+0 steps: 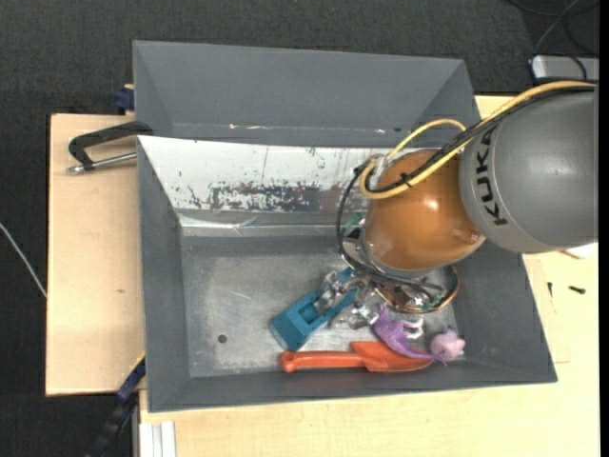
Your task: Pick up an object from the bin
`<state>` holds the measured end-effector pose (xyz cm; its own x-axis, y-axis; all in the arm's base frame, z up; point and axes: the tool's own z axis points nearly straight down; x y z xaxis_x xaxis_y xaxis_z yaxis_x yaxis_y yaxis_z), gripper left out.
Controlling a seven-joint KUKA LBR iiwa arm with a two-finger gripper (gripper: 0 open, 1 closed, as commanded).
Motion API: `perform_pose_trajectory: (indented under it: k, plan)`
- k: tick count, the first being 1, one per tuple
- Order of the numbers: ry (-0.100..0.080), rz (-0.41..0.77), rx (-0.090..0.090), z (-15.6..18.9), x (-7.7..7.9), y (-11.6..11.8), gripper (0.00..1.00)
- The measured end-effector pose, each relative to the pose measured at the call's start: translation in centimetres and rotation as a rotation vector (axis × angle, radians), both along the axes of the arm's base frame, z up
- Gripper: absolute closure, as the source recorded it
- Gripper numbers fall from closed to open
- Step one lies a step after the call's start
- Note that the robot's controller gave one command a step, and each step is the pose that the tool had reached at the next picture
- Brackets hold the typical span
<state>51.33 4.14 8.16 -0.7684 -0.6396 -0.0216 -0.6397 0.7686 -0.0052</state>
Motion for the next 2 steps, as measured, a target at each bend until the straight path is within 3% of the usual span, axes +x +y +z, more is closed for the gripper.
perform_pose_trajectory:
  k: [1, 2]
  plan:
    - [0.0, 0.0, 0.0, 0.0, 0.0, 0.0, 1.0]
    - [0.022, -0.01, -0.009, 5.8, -0.4, 0.8, 1.0]
